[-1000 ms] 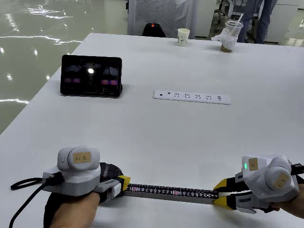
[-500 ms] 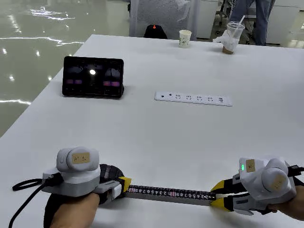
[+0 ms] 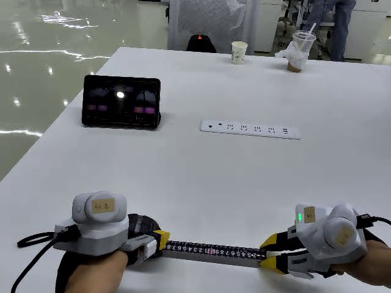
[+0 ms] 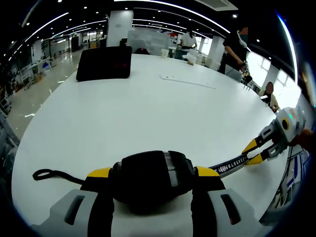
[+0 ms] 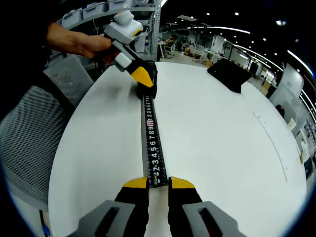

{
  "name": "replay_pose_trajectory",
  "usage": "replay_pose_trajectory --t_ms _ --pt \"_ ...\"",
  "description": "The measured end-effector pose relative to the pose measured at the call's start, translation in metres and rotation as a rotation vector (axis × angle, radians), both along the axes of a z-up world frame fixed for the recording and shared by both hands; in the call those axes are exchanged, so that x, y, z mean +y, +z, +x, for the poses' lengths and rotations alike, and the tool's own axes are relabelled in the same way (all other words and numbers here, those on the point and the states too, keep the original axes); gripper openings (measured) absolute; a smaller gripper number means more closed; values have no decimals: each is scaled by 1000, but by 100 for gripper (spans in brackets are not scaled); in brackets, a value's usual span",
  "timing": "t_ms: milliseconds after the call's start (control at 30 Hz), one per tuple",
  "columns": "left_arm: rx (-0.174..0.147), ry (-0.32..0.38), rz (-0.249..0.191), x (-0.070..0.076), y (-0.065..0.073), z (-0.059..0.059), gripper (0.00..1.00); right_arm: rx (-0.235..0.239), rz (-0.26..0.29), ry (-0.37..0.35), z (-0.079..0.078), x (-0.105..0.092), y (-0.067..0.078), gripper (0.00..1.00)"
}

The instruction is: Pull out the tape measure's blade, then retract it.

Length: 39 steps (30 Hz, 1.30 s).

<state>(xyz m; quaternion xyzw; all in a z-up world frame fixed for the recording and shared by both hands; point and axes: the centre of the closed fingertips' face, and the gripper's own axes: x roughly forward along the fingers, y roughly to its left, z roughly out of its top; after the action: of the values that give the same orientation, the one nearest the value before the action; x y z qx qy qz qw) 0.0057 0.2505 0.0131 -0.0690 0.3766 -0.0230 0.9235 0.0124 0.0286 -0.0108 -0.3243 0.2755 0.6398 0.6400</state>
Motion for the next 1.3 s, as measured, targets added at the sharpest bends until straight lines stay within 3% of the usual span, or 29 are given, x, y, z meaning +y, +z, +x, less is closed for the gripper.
replay_pose_trajectory --t_ms 1300 --pt "2 2 -26 0 1 -2 59 15 28 27 -5 41 1 11"
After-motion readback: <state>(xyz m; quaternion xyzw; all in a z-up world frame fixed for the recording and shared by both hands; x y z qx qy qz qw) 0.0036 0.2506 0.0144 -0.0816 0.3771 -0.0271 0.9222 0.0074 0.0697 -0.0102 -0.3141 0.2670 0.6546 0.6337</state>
